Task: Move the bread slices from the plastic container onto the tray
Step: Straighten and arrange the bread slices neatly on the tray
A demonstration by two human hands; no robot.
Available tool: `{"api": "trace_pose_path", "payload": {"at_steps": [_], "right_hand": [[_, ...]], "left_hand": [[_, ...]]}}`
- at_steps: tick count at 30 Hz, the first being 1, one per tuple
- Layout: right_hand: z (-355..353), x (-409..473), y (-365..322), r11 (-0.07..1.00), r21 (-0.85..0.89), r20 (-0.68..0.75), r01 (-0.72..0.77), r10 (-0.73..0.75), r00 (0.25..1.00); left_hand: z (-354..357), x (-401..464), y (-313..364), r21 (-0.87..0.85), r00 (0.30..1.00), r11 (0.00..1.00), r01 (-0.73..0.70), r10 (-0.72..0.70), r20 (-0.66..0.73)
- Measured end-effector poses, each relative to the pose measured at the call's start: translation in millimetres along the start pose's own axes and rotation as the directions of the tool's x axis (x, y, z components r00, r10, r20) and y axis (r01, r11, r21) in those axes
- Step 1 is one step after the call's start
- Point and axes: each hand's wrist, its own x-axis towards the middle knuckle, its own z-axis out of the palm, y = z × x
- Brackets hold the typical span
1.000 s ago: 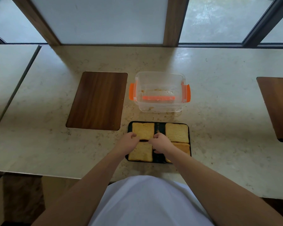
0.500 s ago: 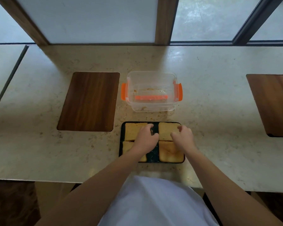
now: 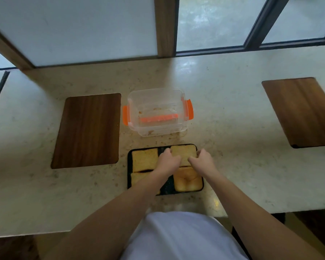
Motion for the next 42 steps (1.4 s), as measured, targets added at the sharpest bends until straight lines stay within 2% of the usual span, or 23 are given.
{"api": "trace_pose_path", "payload": {"at_steps": [13, 19, 36, 40, 42], "right_hand": [[0.8, 1.7, 4.4, 0.996, 0.084, 0.027, -0.011, 0.009, 1.000], [7.0, 1.0, 1.2, 0.998, 0.064, 0.037, 0.025, -0.028, 0.999], [21.1, -3.0, -8.3, 0.995, 0.030, 0.074, 0.096, -0.098, 0.992], [8.2, -8.5, 10.2, 0.991, -0.034, -0.019, 0.128, -0.129, 0.991], [1.9, -12.9, 25.6, 0.987, -0.089, -0.025, 0.133, -0.136, 0.990]], "left_hand": [[8.9, 1.8, -2.4, 0.005, 1.000, 1.000, -0.006, 0.006, -0.019], [6.8, -1.2, -7.9, 0.064, 0.999, 0.998, -0.023, 0.024, -0.022], [-13.7, -5.2, -18.6, 0.062, 0.999, 0.998, -0.013, 0.016, -0.049], [-9.9, -18.8, -22.1, 0.176, 0.985, 0.979, -0.106, 0.127, -0.116], [-4.0, -28.6, -27.2, 0.181, 0.979, 0.969, -0.168, 0.185, -0.082]]}}
